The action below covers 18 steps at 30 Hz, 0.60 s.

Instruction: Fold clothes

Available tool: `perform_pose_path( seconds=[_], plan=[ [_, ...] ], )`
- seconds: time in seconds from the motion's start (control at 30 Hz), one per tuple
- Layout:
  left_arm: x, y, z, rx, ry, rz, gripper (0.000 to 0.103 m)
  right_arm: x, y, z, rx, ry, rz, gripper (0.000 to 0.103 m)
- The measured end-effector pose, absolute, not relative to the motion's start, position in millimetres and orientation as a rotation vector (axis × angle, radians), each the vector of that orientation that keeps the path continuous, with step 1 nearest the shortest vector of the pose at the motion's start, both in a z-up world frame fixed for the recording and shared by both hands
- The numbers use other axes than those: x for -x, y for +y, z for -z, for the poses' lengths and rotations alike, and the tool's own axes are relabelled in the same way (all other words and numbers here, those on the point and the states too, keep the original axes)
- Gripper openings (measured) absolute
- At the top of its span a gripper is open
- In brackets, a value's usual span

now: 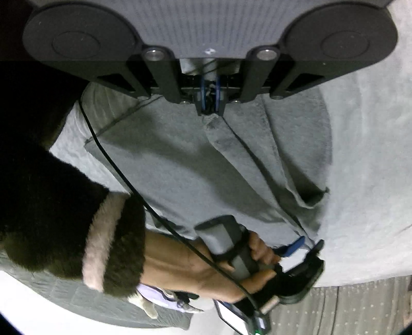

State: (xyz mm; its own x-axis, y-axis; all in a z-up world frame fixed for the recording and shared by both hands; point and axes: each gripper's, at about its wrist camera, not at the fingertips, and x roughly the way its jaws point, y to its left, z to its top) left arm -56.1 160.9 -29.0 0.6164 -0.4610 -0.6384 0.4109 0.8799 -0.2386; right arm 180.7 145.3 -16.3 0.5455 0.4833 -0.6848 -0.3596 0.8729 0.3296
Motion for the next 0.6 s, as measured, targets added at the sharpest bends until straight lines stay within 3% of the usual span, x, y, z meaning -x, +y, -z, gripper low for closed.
perform_pose_path(
  seconds=[0.17,0.23,0.4,0.6],
  plan=[
    [56.9,163.7,22.4,0.04,0.74,0.492,0.007,-175.3,146.9,20.4,-0.05,0.849,-0.446,0.019],
    [59.5,166.3,21.0,0.036,0.731,0.487,0.006,-175.0,142.9,24.8,-0.033,0.862,-0.44,0.004],
    [63.3,177.4,22.7,0.062,0.712,0.484,0.006,-174.8,124.5,27.1,-0.099,0.869,-0.456,0.005],
    [64.8,175.4,31.2,0.05,0.717,0.501,0.006,-183.8,121.8,22.2,-0.208,0.871,-0.475,0.027]
  ],
)
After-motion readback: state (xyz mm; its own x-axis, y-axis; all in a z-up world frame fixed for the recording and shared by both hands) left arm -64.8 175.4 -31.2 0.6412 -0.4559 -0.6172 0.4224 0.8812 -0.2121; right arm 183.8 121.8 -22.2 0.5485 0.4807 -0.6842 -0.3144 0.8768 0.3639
